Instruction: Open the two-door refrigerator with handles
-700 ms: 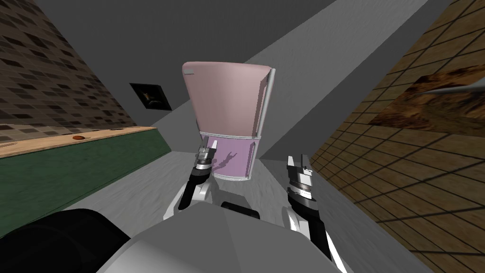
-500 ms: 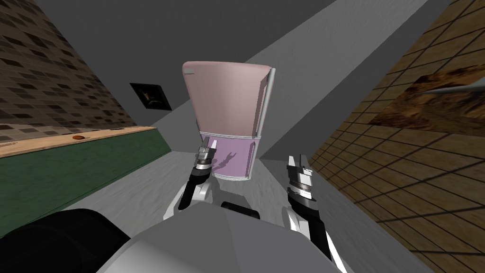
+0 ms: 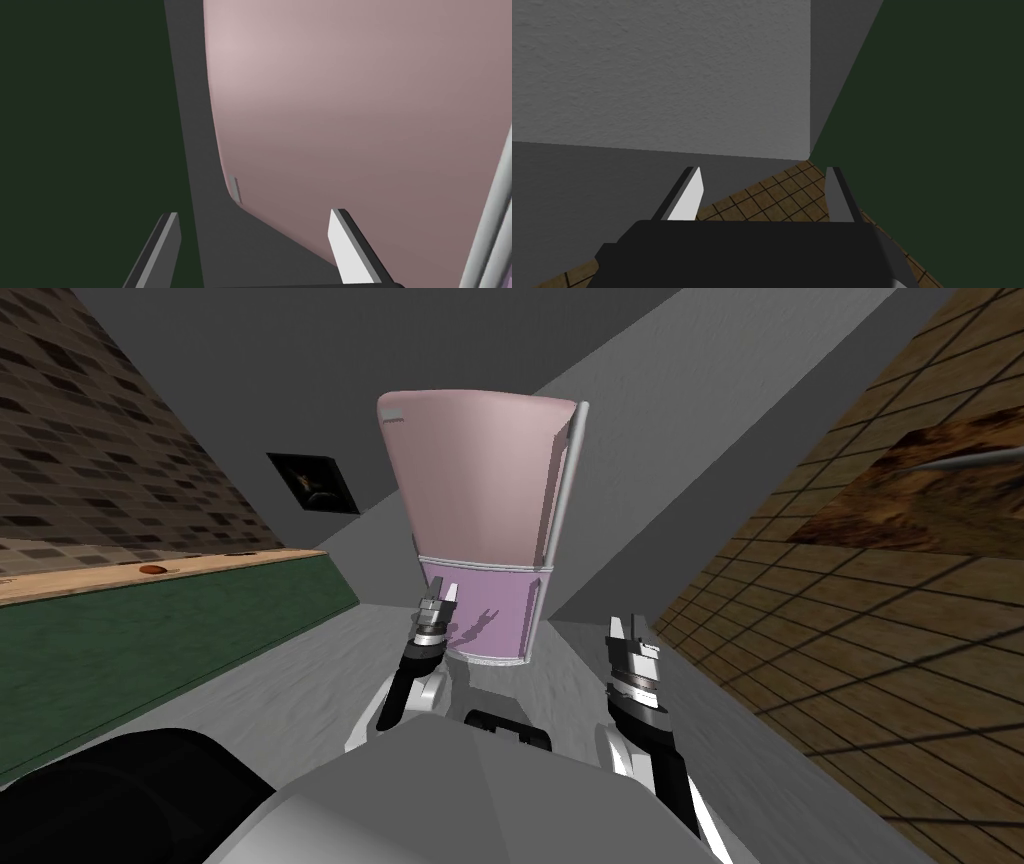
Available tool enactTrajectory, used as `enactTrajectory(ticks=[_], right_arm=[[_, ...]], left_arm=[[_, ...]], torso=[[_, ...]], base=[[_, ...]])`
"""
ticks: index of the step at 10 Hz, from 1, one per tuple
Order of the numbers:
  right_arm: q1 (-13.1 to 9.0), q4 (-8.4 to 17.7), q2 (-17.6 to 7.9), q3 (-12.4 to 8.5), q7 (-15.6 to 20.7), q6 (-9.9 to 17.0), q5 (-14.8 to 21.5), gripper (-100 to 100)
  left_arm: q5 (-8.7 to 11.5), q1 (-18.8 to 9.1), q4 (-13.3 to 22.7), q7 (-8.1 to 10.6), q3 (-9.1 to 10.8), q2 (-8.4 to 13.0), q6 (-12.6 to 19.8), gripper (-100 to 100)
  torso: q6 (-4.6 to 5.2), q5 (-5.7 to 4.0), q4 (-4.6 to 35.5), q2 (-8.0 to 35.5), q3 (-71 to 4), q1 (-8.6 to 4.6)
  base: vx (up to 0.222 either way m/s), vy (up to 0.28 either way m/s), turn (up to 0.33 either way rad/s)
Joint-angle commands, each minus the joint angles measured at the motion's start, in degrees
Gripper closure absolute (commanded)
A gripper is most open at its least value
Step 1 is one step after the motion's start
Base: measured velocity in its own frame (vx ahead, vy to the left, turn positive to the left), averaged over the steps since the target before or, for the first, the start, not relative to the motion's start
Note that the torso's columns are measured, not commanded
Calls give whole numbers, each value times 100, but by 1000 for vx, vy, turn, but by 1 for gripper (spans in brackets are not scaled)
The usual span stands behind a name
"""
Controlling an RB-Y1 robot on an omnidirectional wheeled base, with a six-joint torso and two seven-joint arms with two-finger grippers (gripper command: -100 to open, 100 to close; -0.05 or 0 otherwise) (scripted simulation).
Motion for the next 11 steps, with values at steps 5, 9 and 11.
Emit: enactTrajectory(ticks=[5,9,11], right_arm=[[1,3,0,0,0,1,0,0],[2,3,1,1,0,0,0,0],[2,3,1,1,0,0,0,0]], left_arm=[[5,53,-54,29,68,524,152,-100],[18,185,-192,100,235,1076,518,-100],[27,269,-277,146,344,1299,761,-100]], torso=[[0,-1,1513,1511,-3047,-4],[0,-1,1534,1526,-3082,-4],[0,-1,1537,1535,-3076,-4]], base=[[11,-15,-6],[59,-65,-20],[71,-86,-26]])
